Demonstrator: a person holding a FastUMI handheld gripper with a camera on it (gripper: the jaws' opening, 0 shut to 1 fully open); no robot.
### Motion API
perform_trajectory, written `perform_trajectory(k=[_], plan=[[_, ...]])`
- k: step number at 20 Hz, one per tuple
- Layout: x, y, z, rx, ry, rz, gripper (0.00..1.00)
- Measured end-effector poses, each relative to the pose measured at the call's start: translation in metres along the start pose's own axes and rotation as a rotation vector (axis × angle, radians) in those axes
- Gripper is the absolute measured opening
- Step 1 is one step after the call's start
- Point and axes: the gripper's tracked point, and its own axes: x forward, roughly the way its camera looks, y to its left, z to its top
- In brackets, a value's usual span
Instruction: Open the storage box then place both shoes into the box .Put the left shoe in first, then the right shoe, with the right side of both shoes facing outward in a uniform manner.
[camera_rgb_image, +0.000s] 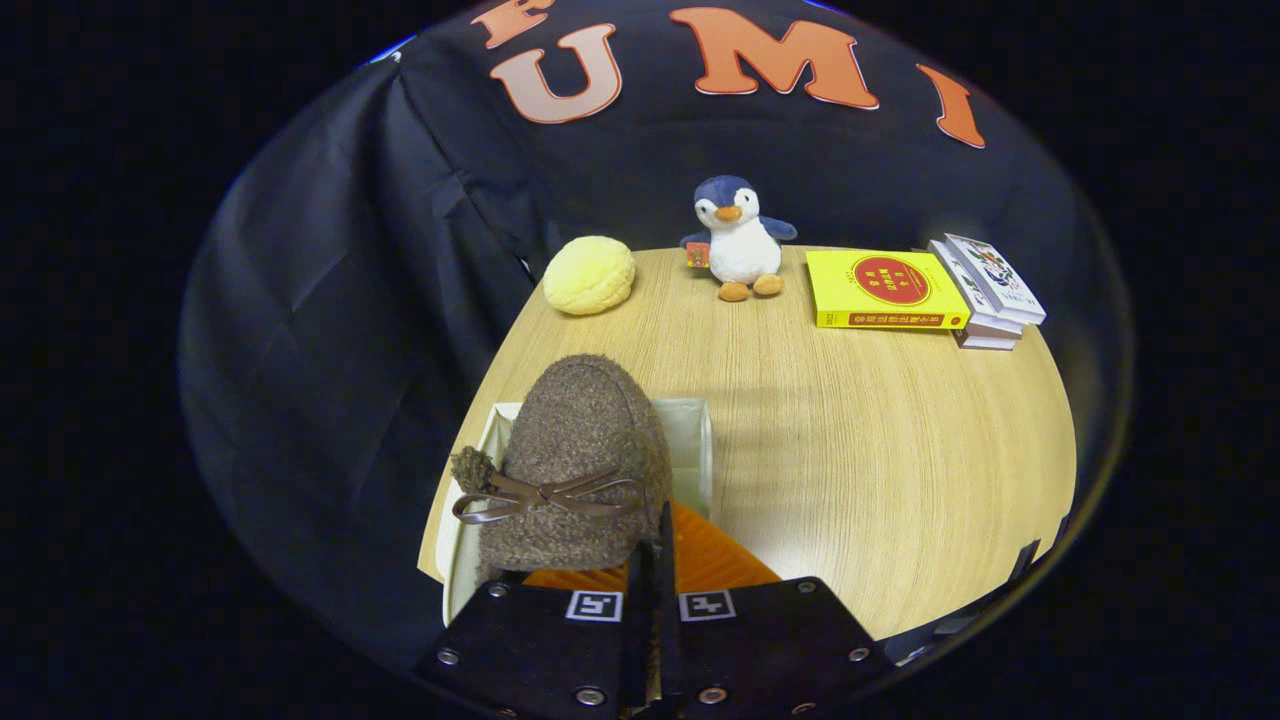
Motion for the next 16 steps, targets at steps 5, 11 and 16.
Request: perform_trajectory(k=[5,11,16], plan=[[0.015,0.006,-0.03,0.015,0.092,-0.003,0.12],[-0.013,0.02,-0.051,0.032,0.155,0.142,0.33],[-0.068,-0.001,-0.003,0.016,0.004,0.221,0.48]])
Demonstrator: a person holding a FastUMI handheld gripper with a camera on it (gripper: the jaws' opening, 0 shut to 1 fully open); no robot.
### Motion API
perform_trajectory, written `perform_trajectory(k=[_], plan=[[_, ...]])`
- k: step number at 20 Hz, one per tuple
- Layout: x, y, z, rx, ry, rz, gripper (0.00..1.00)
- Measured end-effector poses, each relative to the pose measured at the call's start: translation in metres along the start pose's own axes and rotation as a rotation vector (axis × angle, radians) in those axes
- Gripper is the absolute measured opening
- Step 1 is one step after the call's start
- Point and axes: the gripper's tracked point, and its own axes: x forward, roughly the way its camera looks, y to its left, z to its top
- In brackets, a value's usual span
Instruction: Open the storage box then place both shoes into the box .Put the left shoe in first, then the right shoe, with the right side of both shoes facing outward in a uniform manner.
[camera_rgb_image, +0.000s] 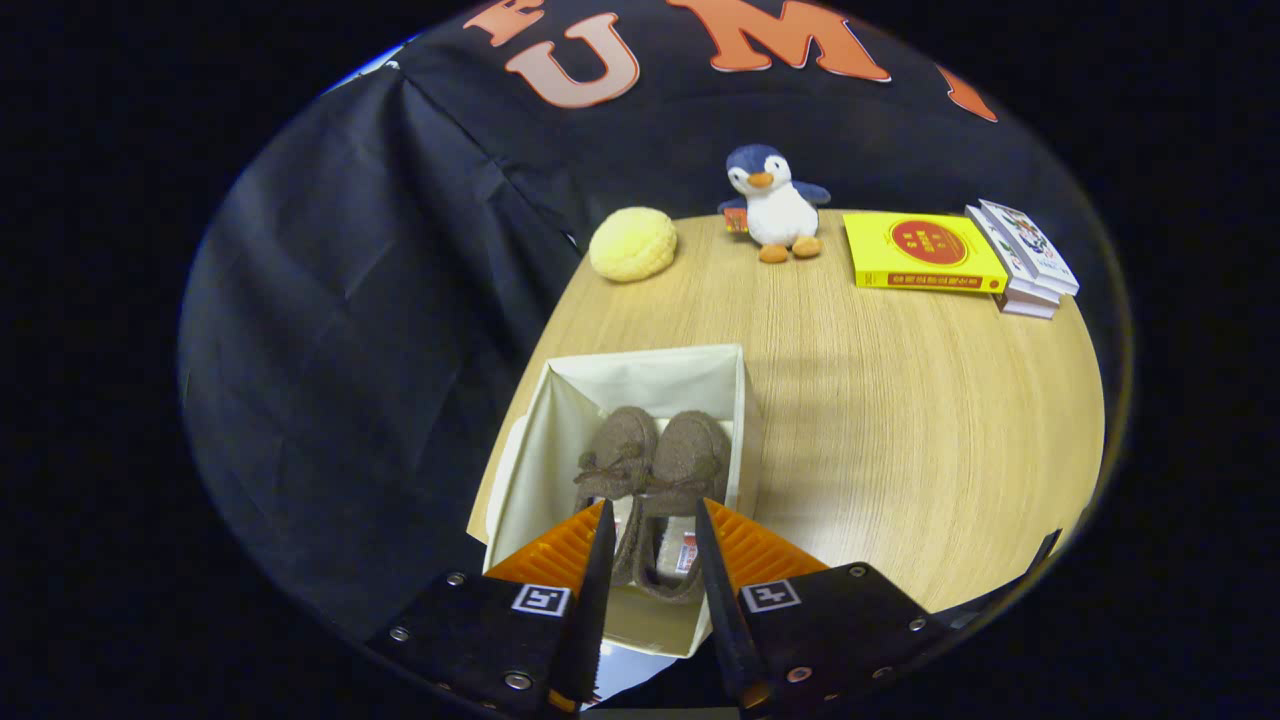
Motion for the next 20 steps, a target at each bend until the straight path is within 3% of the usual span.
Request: perform_trajectory(k=[5,8,15,20], plan=[[-0.066,-0.038,0.049,-0.047,-0.201,-0.01,0.74],[-0.105,-0.078,0.091,-0.112,-0.403,-0.085,0.86],[-0.211,-0.159,0.142,-0.103,-0.756,-0.175,0.94],[-0.273,-0.218,0.158,-0.144,-0.909,-0.279,0.95]])
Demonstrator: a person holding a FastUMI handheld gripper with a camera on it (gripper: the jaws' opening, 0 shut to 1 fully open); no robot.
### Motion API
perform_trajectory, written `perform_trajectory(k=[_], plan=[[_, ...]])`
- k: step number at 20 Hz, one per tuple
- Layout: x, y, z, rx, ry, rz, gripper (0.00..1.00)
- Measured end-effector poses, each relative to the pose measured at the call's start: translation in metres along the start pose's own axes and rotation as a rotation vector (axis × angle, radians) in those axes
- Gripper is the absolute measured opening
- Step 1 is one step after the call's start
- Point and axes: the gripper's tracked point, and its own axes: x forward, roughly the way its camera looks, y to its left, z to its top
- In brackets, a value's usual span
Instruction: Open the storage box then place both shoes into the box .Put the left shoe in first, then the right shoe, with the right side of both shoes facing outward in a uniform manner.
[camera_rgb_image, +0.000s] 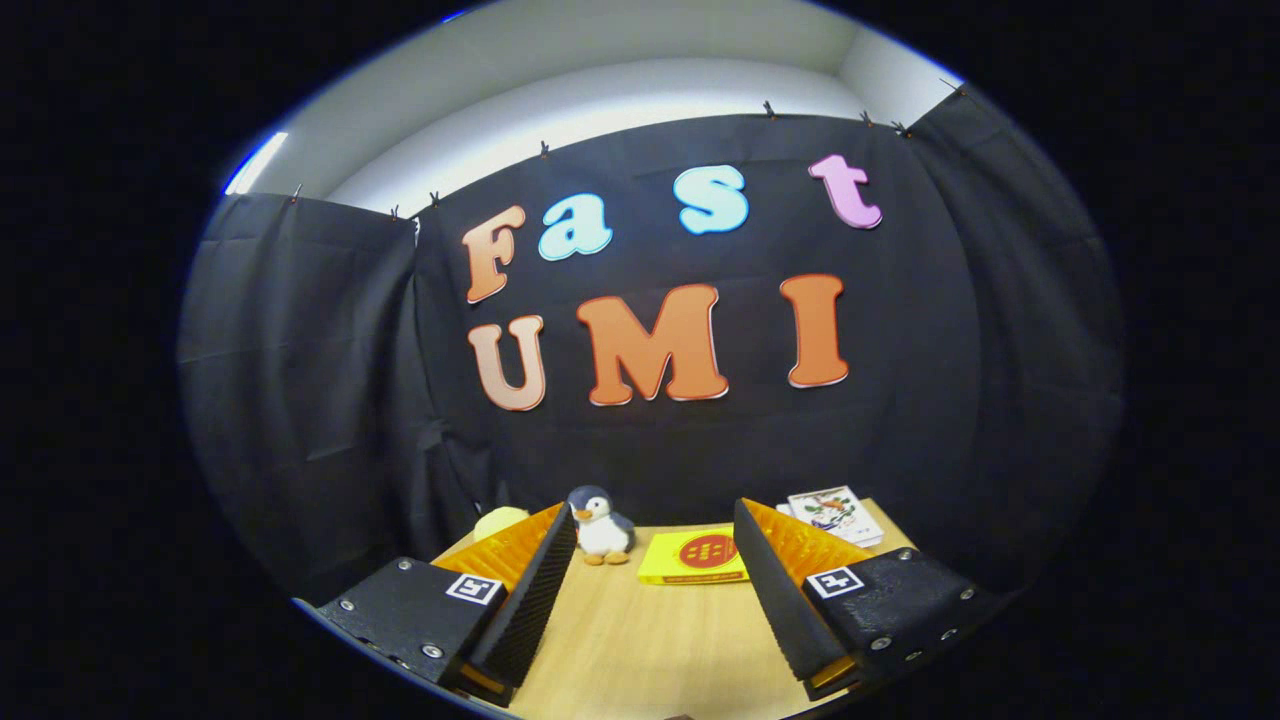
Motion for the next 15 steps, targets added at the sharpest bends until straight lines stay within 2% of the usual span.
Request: perform_trajectory(k=[5,15], plan=[[-0.014,-0.037,0.028,-0.048,-0.08,-0.036,0.95],[-0.032,-0.037,0.07,-0.091,-0.192,-0.027,0.96]])
